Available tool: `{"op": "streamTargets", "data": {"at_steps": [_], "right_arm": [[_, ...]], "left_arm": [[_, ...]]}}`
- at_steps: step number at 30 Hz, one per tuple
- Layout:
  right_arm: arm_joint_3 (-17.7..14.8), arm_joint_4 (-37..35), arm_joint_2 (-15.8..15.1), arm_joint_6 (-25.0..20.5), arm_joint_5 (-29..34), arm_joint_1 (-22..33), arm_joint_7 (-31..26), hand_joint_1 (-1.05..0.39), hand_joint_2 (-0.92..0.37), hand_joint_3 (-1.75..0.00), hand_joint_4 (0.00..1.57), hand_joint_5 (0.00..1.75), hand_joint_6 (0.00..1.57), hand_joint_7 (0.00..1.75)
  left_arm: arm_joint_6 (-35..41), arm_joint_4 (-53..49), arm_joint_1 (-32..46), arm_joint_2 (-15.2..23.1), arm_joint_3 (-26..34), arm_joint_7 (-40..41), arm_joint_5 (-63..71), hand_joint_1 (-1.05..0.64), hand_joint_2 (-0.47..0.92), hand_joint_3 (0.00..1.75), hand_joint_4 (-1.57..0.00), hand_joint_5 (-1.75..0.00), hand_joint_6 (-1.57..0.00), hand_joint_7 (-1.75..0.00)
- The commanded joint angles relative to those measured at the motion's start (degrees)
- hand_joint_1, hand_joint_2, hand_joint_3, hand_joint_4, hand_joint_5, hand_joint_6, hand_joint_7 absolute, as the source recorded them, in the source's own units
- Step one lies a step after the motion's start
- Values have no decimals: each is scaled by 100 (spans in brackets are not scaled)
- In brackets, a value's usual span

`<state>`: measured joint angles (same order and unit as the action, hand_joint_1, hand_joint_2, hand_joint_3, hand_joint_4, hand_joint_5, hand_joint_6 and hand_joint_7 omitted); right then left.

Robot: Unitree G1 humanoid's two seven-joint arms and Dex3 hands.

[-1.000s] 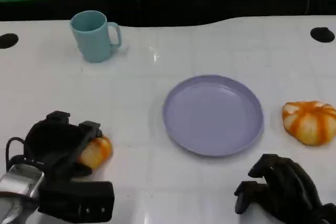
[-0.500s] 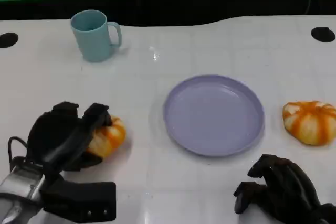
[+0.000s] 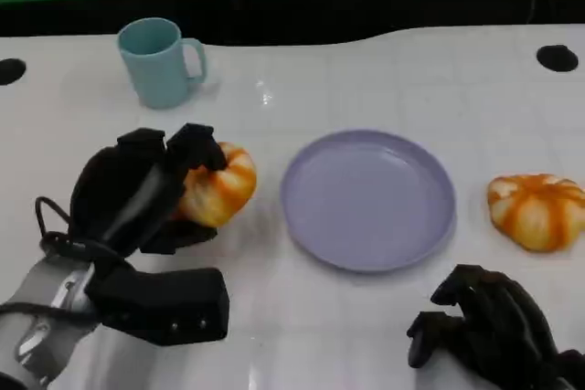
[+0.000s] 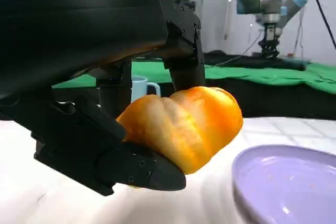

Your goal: Grasp the bread from the table and place it into the plate.

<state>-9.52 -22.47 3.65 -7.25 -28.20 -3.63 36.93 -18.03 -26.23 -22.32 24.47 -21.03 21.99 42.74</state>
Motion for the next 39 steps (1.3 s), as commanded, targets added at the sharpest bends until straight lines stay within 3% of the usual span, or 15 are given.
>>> {"op": "streamTargets", "data": {"at_steps": [1, 2, 3, 6, 8, 11, 24, 30, 31, 33, 39], "right_arm": [[-33, -26, -37, 81, -21, 2, 21, -104, -72, 0, 157, 73, 157, 37], [-21, -24, -30, 99, -11, 14, 25, -104, -72, 0, 157, 73, 157, 37], [-24, -30, -18, 91, -23, 17, 20, -104, -72, 0, 157, 73, 157, 37], [-23, -22, -2, 78, -34, 33, 2, -104, -71, 0, 157, 73, 157, 36], [-10, 6, 3, 89, -13, 57, -8, -105, -71, 0, 157, 73, 157, 36], [15, 10, -27, 120, 38, 62, -4, -105, -72, -1, 157, 74, 157, 37], [-19, -37, -36, 55, 8, 4, -13, -105, -72, 0, 157, 74, 157, 38], [-19, -39, -37, 55, 9, 1, -12, -105, -72, 0, 157, 74, 157, 39], [-9, -23, -29, 85, 15, 31, 5, -105, -72, 0, 157, 74, 157, 39], [3, -4, -20, 122, 22, 68, 26, -104, -72, 0, 157, 73, 157, 39], [27, 20, -16, 121, 40, 83, 11, -105, -73, 0, 157, 74, 157, 39]], "left_arm": [[-109, -176, -284, -103, -9, -36, -20, -28, 69, 65, -70, -175, -48, -173], [-188, -311, -511, -225, -63, 4, -6, -28, 67, 68, -78, -175, -72, -131], [-215, -430, -712, -358, -119, 11, 19, -28, 67, 69, -80, -175, -83, -110], [-247, -640, -939, -550, -204, 72, 63, -29, 61, 78, -81, -175, -77, -138], [-284, -746, -1012, -642, -238, 148, 86, -29, 56, 85, -81, -175, -65, -165], [-318, -907, -1204, -854, -338, 196, 137, -30, 55, 89, -83, -175, -62, -172], [-505, -1810, -2059, -1535, -739, 333, 290, -31, 51, 103, -92, -175, -71, -160], [-596, -2037, -2175, -1570, -793, 443, 278, -31, 50, 105, -93, -175, -73, -159], [-507, -2284, -2338, -1742, -884, 401, 329, -31, 50, 105, -93, -175, -73, -159], [-404, -2635, -2563, -1964, -1012, 373, 385, -30, 49, 104, -93, -175, -76, -146], [-291, -3327, -3009, -2265, -1277, 501, 512, -31, 53, 105, -96, -175, -76, -137]]}}
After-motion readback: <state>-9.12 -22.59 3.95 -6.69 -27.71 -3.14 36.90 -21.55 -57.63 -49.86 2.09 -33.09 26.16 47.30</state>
